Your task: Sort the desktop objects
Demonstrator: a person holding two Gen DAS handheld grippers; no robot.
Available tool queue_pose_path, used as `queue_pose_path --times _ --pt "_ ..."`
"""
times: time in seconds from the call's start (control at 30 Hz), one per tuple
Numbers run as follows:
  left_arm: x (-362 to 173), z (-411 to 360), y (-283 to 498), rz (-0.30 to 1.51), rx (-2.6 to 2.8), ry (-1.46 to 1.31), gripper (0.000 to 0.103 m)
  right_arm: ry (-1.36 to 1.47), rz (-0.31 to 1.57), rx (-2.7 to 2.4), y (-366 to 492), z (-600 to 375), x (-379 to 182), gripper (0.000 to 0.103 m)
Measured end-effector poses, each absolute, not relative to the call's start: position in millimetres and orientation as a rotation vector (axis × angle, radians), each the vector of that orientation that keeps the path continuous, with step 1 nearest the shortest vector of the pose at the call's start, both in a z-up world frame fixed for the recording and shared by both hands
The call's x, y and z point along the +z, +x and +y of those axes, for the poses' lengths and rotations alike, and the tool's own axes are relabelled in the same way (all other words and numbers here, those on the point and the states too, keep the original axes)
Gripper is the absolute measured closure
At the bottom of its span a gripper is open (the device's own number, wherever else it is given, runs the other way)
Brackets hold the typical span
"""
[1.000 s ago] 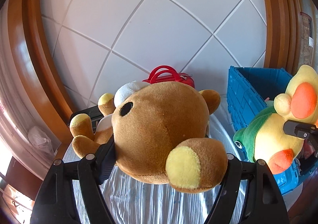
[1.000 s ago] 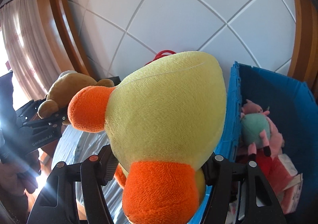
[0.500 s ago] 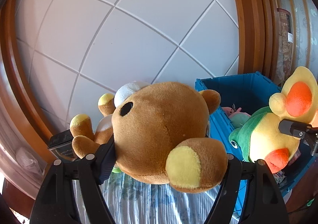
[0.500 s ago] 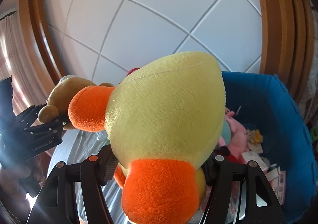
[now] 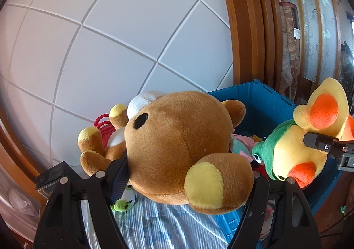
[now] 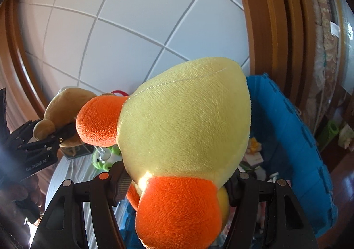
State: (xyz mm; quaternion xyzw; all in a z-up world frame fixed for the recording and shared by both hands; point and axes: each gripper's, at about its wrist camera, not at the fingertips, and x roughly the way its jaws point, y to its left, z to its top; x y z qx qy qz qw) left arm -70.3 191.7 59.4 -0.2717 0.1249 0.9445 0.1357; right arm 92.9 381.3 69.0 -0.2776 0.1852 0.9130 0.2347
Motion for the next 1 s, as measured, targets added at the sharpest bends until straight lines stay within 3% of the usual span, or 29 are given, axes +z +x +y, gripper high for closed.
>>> queue_pose_path --times 1.0 --pt "55.0 340.8 -130.2 0.496 2.459 -0.759 0.028 -0.750 0.519 2.298 127.2 497.6 41.8 0.037"
